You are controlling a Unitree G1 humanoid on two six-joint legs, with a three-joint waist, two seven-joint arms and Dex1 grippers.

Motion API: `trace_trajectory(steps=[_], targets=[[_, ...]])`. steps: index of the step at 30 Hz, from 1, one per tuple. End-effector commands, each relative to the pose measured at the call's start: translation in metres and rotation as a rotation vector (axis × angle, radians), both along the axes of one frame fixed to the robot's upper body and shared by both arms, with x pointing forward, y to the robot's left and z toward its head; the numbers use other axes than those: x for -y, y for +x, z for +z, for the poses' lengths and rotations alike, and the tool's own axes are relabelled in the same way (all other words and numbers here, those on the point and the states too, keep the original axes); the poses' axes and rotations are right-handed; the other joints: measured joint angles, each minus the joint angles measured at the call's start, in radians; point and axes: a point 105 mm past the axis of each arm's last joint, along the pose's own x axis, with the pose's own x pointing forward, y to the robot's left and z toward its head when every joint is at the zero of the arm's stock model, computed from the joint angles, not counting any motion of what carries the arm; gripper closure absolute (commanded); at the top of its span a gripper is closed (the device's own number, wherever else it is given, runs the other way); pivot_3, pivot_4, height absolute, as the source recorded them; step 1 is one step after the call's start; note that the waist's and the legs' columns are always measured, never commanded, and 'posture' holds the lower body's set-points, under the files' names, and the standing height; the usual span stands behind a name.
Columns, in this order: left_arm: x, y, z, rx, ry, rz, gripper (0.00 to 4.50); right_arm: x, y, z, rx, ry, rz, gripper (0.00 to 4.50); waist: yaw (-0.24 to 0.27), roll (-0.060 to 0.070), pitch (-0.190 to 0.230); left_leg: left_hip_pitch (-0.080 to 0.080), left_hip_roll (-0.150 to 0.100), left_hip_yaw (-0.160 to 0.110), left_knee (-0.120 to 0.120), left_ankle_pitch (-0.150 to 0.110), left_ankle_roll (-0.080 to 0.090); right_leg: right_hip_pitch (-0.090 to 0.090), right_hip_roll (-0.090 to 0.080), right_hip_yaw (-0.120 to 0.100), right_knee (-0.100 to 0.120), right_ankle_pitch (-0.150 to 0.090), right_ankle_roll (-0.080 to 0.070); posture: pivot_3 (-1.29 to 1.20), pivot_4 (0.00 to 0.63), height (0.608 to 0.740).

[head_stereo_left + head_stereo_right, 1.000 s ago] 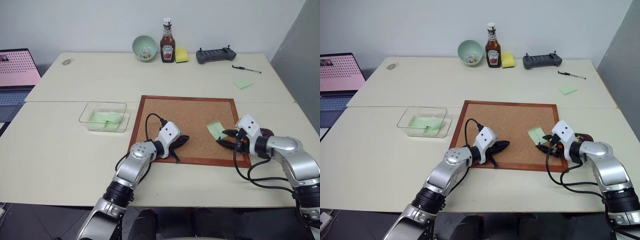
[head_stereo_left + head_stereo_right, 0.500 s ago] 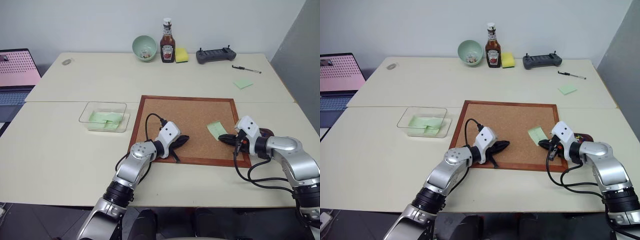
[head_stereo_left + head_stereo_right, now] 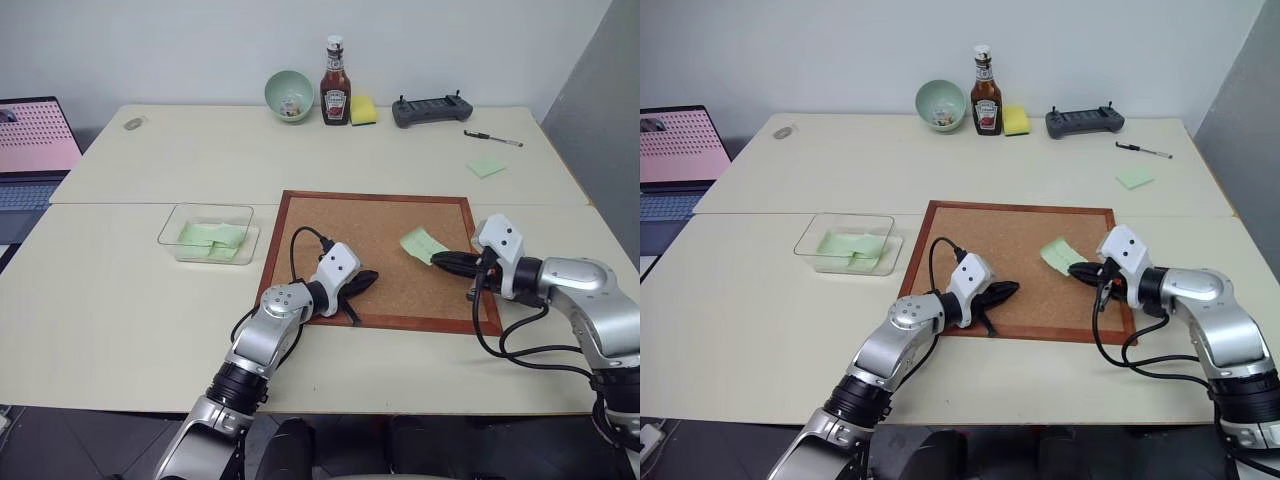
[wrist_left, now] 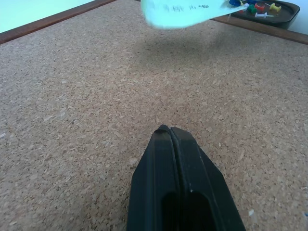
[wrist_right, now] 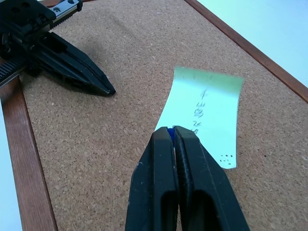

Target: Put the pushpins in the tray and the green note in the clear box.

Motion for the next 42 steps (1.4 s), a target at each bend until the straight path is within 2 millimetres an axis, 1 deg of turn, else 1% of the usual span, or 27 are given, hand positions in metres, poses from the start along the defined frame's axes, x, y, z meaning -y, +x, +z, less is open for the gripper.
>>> trace_trajectory(steps=[1,2,4,5,6,7,13,18,21,26,30,36,42], targets=[[-0.001,0.002,0.0,-0.119,-0.105,0.073,4.14,-0.01,0.002,0.015,0.089,-0.021,0.05,4.5,0.0,0.0,0.0,0.0,0.0,0.0,0.0,0.0,0.0,0.0,0.0,0.0,0.0,0.0,0.0,0.0,0.15,0.74],[-0.002,0.003,0.005,-0.144,-0.147,0.085,4.1,-0.012,0.002,0.014,0.092,-0.02,0.054,4.5,0.0,0.0,0.0,0.0,0.0,0.0,0.0,0.0,0.0,0.0,0.0,0.0,0.0,0.0,0.0,0.0,0.15,0.74],[-0.003,-0.001,0.013,-0.186,-0.205,0.085,3.65,-0.014,0.004,0.013,0.095,-0.019,0.059,4.5,-0.002,-0.001,0.0,0.0,0.0,0.0,0.0,0.0,0.0,0.0,0.0,0.0,0.0,0.0,0.0,0.0,0.15,0.74],[-0.004,-0.002,0.016,-0.202,-0.224,0.087,3.52,-0.015,0.004,0.013,0.097,-0.019,0.061,4.5,-0.002,-0.001,0.001,0.0,0.0,0.0,0.0,0.0,0.0,-0.001,0.0,0.0,0.001,0.0,0.0,0.0,0.15,0.74],[-0.005,-0.004,0.02,-0.223,-0.251,0.095,3.27,-0.016,0.005,0.013,0.099,-0.018,0.062,4.5,-0.003,-0.001,0.001,-0.001,0.0,0.0,0.0,0.0,0.0,-0.001,0.0,0.0,0.001,0.0,0.0,0.0,0.15,0.74],[-0.006,-0.005,0.022,-0.237,-0.268,0.101,3.16,-0.016,0.006,0.013,0.1,-0.017,0.063,4.5,-0.003,-0.002,0.001,-0.001,0.0,0.0,0.0,0.0,0.0,-0.002,0.0,0.0,0.001,0.0,0.0,0.0,0.15,0.74],[-0.011,-0.009,0.036,-0.333,-0.395,0.156,2.01,-0.019,0.01,0.015,0.116,-0.004,0.066,4.5,-0.002,-0.003,0.002,-0.003,0.0,0.0,0.0,0.0,0.0,-0.004,0.0,0.0,0.001,0.0,0.0,0.0,0.15,0.74],[-0.003,-0.002,0.045,-0.404,-0.487,0.187,1.01,-0.022,0.011,0.02,0.14,0.009,0.071,4.5,-0.002,-0.004,0.003,-0.004,0.0,0.0,0.0,0.0,0.0,-0.004,0.0,0.0,0.001,0.0,0.0,0.0,0.15,0.74],[0.007,0.003,0.052,-0.447,-0.54,0.175,0.45,-0.024,0.01,0.027,0.16,0.019,0.073,4.5,-0.002,-0.004,0.003,-0.004,0.0,0.0,0.001,0.0,0.0,-0.004,0.0,0.0,0.001,0.0,0.0,0.0,0.15,0.74],[0.017,0.015,0.059,-0.489,-0.61,0.185,0.45,-0.027,0.006,0.03,0.169,0.02,0.079,4.5,-0.002,-0.005,0.003,-0.006,0.0,-0.001,0.001,0.0,0.0,-0.005,0.0,-0.001,0.0,0.0,0.0,0.0,0.15,0.74],[0.025,0.024,0.061,-0.543,-0.659,0.192,0.45,-0.028,0.005,0.032,0.175,0.014,0.081,4.5,-0.001,-0.005,0.003,-0.007,0.0,-0.001,0.001,0.0,0.0,-0.005,0.0,-0.001,0.0,0.0,0.0,0.0,0.15,0.74],[0.039,0.032,0.065,-0.598,-0.706,0.171,0.45,-0.031,0.004,0.034,0.181,0.013,0.09,4.5,-0.003,-0.006,0.003,-0.007,0.0,-0.001,0.001,0.0,-0.001,-0.006,0.0,-0.001,0.0,0.0,0.0,0.0,0.15,0.74],[0.049,0.035,0.07,-0.635,-0.736,0.144,0.45,-0.032,0.004,0.036,0.187,0.012,0.094,4.5,-0.002,-0.006,0.003,-0.007,0.0,-0.001,0.001,0.0,-0.001,-0.006,0.0,-0.001,0.0,0.0,0.0,0.0,0.15,0.74]])
